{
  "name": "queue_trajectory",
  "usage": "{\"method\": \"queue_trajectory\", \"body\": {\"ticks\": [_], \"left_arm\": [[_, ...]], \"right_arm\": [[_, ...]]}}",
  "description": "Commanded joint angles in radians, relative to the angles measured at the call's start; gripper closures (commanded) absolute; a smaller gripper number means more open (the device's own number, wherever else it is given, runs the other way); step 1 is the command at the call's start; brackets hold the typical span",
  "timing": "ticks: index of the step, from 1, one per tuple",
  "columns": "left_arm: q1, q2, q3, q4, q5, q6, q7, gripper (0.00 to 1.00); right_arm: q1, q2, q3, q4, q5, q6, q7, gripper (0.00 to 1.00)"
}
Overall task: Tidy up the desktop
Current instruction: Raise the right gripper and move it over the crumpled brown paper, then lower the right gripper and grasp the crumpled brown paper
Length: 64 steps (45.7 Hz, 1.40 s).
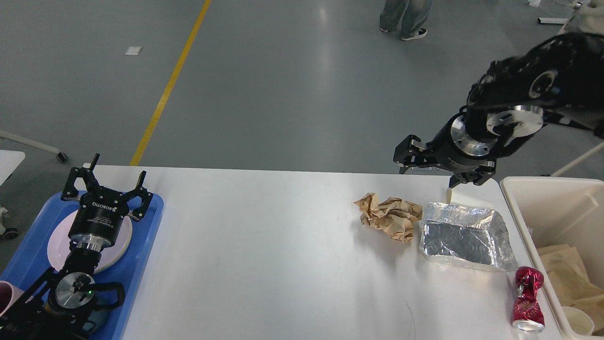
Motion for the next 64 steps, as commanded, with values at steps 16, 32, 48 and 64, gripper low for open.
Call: {"method": "queue_trajectory", "body": {"ticks": [16,32,48,64], "left_arm": [[0.000,0.000,0.000,0.000,0.000,0.000,0.000,0.04],[0.000,0.000,0.000,0.000,0.000,-0.001,0.000,0.04],[0.000,0.000,0.000,0.000,0.000,-0.001,0.000,0.04],[0.000,0.000,0.000,0.000,0.000,-0.001,0.000,0.04]], "right_arm": [[-0.482,0.114,0.134,-0.481,0.278,-0.027,-0.010,0.00],[-0.596,0.086,0.246,-0.562,0.509,-0.034,-0.120,0.00],[-0.716,0.061,0.393,-0.670,0.600,-0.108,-0.119,0.00],[-0.878,0.067,0.530,-0.765,0.623,-0.212,-0.116,0.00]]}}
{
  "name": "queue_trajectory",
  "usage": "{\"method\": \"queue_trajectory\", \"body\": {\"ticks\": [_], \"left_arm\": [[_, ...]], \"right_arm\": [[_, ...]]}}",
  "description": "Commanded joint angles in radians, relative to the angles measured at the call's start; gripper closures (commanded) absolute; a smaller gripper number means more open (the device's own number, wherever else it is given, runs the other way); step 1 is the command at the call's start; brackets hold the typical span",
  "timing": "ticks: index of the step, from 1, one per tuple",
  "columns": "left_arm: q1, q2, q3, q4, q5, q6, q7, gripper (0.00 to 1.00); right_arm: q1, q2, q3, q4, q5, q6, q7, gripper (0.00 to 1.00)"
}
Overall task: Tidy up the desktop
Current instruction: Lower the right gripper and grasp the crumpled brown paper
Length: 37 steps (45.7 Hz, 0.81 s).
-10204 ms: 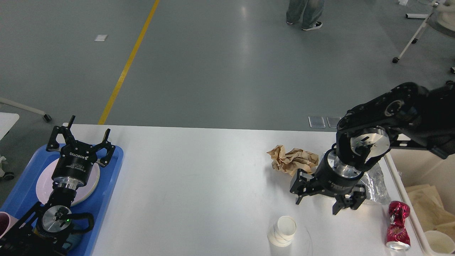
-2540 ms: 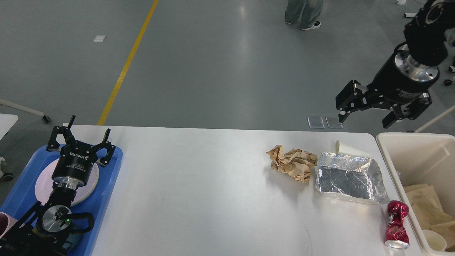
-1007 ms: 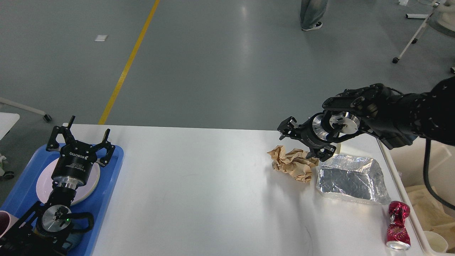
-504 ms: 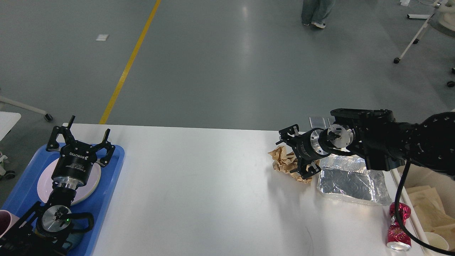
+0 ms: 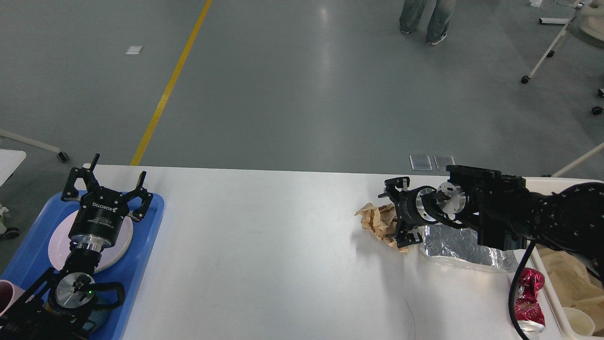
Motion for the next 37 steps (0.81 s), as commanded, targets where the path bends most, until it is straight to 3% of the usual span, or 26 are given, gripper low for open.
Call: {"method": "queue_trajectory", "body": {"ticks": [1,14,17,19,26,28,37], "left_arm": [[0.000,0.000,0.000,0.000,0.000,0.000,0.000,0.04],[0.000,0.000,0.000,-0.002,0.000,0.000,0.000,0.04],[0.000,0.000,0.000,0.000,0.000,0.000,0.000,0.04],[0.000,0.000,0.000,0.000,0.000,0.000,0.000,0.04],[0.000,0.000,0.000,0.000,0.000,0.000,0.000,0.04],[0.000,0.000,0.000,-0.002,0.000,0.000,0.000,0.04],[0.000,0.000,0.000,-0.002,0.000,0.000,0.000,0.04]], "right_arm": [[-0.045,0.007,0.034,-0.043,-0.013,-0.006,0.003,0.00],[-0.062,0.044,0.037,-0.049,-0.069,-0.029,0.003,0.01],[-0.062,0.049,0.039,-0.046,-0.092,-0.027,0.003,0.16],[-0.062,0.050,0.039,-0.041,-0.095,-0.027,0.003,0.40],[-0.062,0.057,0.039,-0.035,-0.098,-0.027,0.003,0.82],[-0.062,0.058,0.037,-0.033,-0.098,-0.025,0.003,0.98],[-0.050,0.075,0.036,-0.018,-0.125,-0.022,0.000,1.00]]}}
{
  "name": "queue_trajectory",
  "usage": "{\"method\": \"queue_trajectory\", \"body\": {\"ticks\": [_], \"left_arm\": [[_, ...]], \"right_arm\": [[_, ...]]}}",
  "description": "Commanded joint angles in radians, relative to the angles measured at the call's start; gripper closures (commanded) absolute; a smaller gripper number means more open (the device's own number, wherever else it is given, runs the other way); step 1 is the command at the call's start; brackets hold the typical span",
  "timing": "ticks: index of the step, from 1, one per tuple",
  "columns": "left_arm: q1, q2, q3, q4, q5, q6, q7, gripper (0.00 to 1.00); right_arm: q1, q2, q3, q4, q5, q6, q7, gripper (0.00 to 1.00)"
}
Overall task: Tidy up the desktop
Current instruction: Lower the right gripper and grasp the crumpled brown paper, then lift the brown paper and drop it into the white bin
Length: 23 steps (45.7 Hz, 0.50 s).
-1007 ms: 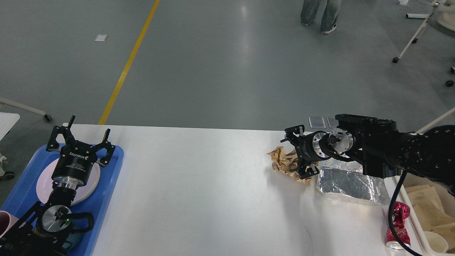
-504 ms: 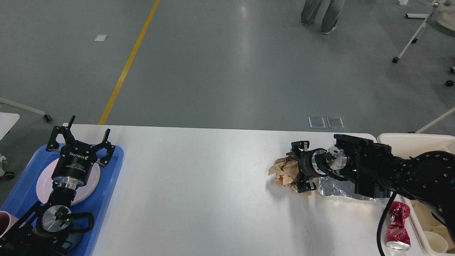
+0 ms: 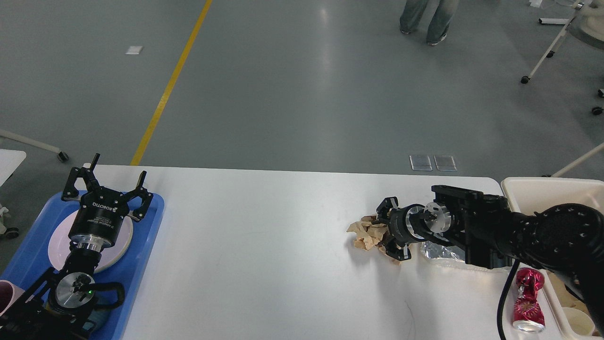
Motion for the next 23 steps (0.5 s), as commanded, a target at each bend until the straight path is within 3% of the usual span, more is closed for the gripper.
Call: {"method": "queue_trajectory", "body": {"ticks": [1,23], "left_arm": [[0.000,0.000,0.000,0.001,0.000,0.000,0.000,0.04],[0.000,0.000,0.000,-0.001,0.000,0.000,0.002,0.04]], "right_arm": [[0.013,0.017,-0.001,0.011,-0.024,0.000,-0.004,1.00],[0.315,0.000,-0.099,0.311,-0.125,-0.002,-0.021,1.00]]}}
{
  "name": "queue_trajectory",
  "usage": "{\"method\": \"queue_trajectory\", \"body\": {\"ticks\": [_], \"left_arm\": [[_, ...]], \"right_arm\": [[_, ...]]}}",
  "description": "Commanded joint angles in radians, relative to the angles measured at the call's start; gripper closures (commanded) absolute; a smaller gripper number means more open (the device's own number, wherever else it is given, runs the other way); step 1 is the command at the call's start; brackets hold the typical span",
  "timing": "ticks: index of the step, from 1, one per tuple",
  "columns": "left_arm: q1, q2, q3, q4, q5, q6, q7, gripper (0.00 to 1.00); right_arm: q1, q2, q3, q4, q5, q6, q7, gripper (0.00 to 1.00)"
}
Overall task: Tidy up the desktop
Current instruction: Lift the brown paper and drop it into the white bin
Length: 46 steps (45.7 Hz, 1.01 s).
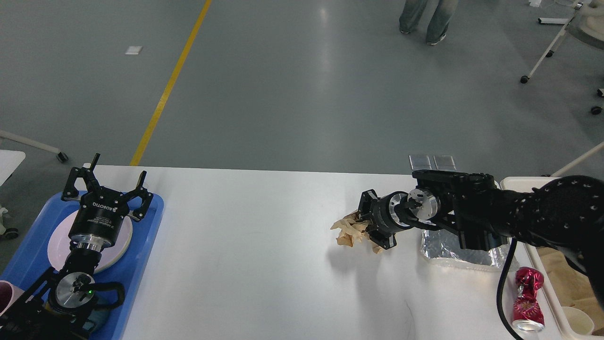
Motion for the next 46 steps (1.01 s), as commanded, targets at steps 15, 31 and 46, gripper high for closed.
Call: {"method": "queue_trajectory", "body": {"ticks": [15,31,46], "left_arm": [[0.000,0.000,0.000,0.000,0.000,0.000,0.001,0.04],[0.000,0.000,0.000,0.000,0.000,0.002,0.001,0.04],[0.000,0.000,0.000,0.001,0.000,0.000,-0.001,0.04]], "right_arm": [[0.520,-0.010,-0.379,0.407,-0.058,0.129,0.022,1.00],[0.925,-0.137,-0.636,0.623,-0.292,0.436,0.054,1.00],[1.143,-0.173,-0.902,0.686,-0.412,0.610,0.390,1.00]]}}
